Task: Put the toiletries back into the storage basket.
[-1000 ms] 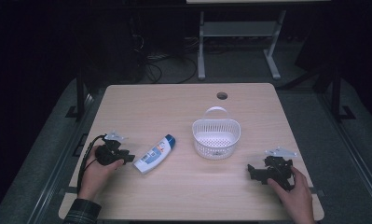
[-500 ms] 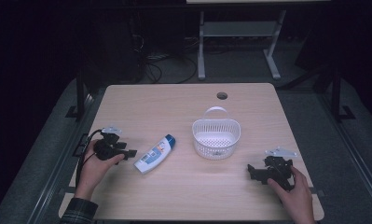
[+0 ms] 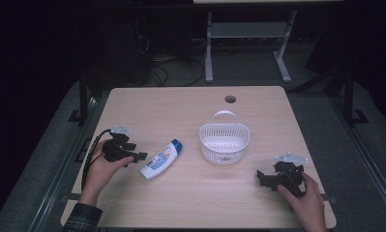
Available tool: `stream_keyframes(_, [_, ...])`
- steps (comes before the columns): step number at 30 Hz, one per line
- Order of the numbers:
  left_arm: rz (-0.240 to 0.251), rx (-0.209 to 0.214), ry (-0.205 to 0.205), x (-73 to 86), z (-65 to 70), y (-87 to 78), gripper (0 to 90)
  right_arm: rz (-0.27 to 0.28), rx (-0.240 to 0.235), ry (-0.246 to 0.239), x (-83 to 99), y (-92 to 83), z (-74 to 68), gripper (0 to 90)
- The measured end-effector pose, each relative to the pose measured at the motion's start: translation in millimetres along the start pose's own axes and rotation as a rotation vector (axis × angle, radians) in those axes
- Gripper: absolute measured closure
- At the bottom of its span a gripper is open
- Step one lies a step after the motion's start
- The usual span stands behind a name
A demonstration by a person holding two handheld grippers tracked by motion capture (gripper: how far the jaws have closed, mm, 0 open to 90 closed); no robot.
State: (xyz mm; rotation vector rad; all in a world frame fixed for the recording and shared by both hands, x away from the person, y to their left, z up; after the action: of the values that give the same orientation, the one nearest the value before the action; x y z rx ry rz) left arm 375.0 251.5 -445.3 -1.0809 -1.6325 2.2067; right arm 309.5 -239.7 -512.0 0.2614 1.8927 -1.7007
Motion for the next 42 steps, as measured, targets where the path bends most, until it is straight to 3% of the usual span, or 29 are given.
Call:
stream_keyframes(23, [-0.043,0.039,0.030,-34.3,17.5,10.6,30.6,0.000,0.000,-0.001,0.0,0.0,0.1,0.0])
stream_keyframes(42, [-0.080,0.059,0.057,-59.1,32.6,30.7,29.0,0.000,0.000,-0.001,0.0,0.0,0.0,0.0])
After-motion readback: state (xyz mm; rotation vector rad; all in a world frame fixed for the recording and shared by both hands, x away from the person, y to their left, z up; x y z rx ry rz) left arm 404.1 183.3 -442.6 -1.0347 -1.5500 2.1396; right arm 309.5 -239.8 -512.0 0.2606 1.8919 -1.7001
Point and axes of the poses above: each handheld gripper's, and its own axes: y roughly forward along the jaws, x roughly out of its underside, z roughly to its right, the point moved 4 cm from there along y, roughly forward along the jaws, and after that the axes turned 12 degrees about -z, right-handed, at the moved point
